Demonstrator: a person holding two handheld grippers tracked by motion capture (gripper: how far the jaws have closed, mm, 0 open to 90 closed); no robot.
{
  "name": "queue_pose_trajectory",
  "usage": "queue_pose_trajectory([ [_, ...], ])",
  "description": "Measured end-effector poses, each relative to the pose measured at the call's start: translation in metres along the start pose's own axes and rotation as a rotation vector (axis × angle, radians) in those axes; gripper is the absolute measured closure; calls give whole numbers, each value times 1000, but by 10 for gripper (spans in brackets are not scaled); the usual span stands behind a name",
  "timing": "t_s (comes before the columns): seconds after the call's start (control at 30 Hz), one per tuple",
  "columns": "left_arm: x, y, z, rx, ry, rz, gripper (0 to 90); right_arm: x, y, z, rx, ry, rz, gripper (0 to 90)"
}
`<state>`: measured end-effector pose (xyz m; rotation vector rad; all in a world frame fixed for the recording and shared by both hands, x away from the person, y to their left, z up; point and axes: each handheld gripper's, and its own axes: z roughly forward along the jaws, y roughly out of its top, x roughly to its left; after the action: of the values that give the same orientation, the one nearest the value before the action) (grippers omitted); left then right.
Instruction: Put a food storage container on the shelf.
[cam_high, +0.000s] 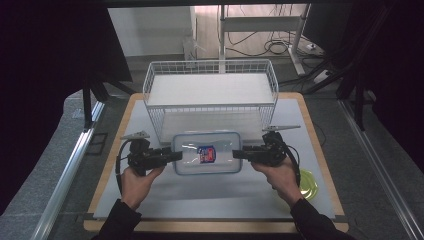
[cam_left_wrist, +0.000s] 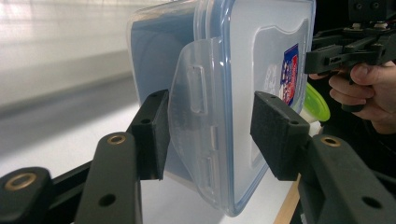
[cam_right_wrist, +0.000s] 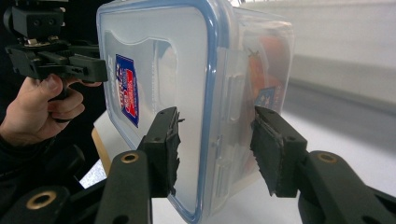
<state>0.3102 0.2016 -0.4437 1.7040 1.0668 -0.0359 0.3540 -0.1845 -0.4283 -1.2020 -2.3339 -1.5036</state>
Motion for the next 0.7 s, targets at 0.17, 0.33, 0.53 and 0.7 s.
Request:
queue_pose_trajectory([
  [0.17,-9,21,-7,-14,8,23,486,5,17,-9,-22,6,-12,533],
  [0.33,-16,39,-11,-30,5,39,487,12,36,-20,-42,-3,-41,532],
  [0.53,-26,64,-20,-44,15,59,487,19,59,-30,-67,-1,-60,532],
  [0.7,-30,84,-27,-53,20,72,487,23,76,-35,-86,5,-69,532],
])
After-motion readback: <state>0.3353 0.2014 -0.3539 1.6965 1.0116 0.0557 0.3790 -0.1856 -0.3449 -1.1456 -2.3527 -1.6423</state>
